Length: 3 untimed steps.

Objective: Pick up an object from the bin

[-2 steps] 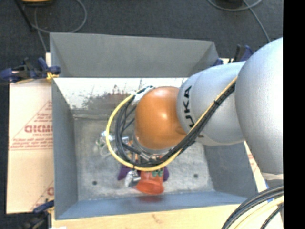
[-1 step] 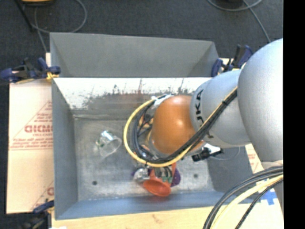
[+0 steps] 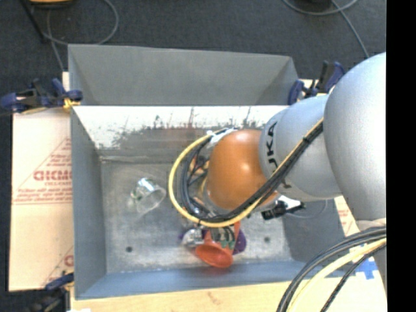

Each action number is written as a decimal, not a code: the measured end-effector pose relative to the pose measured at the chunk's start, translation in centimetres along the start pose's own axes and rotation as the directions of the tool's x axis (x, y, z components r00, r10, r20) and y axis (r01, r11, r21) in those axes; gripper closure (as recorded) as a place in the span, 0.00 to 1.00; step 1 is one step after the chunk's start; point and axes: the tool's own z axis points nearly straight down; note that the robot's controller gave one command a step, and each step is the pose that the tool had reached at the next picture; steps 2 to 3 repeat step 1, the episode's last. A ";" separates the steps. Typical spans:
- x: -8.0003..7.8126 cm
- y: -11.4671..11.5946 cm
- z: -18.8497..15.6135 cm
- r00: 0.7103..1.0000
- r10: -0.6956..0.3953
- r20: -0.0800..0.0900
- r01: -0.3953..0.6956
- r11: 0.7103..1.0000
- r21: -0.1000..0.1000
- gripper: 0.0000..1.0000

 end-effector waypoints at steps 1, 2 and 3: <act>1.9 -1.0 -18.7 0.999 -0.050 0.022 0.049 0.999 0.005 1.00; 1.9 -1.0 -18.7 0.999 -0.050 0.022 0.049 0.999 0.005 1.00; 1.9 -1.0 -18.7 0.999 -0.050 0.022 0.049 0.999 0.005 1.00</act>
Offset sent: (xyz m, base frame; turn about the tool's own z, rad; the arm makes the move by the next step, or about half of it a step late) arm 0.0000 0.0000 0.0000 0.0000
